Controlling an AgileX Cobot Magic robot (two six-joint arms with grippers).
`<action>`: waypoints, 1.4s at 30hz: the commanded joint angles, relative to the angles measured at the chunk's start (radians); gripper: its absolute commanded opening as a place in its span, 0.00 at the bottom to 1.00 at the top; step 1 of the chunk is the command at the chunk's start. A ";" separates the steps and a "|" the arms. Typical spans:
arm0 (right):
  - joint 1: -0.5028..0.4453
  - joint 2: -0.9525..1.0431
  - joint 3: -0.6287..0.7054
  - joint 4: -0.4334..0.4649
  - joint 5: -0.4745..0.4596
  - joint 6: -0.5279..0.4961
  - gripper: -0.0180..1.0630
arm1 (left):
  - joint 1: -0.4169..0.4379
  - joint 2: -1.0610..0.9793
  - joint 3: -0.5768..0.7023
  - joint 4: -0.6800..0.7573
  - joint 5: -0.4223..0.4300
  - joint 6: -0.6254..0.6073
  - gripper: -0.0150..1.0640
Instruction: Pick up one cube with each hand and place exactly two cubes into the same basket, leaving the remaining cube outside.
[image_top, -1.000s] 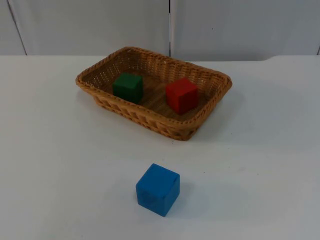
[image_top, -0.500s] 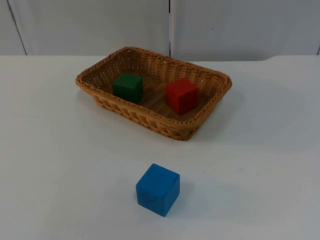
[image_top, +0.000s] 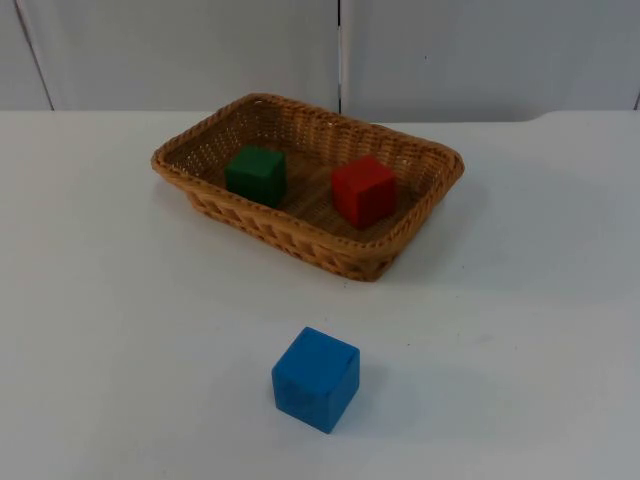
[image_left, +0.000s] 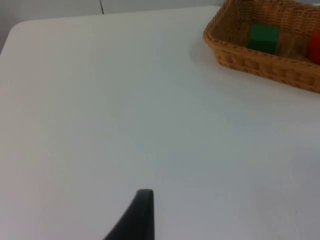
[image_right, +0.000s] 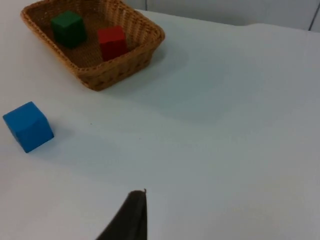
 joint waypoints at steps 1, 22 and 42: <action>-0.036 -0.003 0.006 0.005 -0.005 -0.005 0.99 | -0.001 -0.003 0.005 0.004 -0.012 -0.010 0.99; -0.275 -0.003 0.006 0.005 -0.005 -0.005 0.99 | -0.001 -0.003 0.005 0.004 -0.012 -0.010 0.99; -0.275 -0.003 0.006 0.005 -0.005 -0.003 0.99 | -0.001 -0.003 0.005 0.004 -0.012 -0.010 0.99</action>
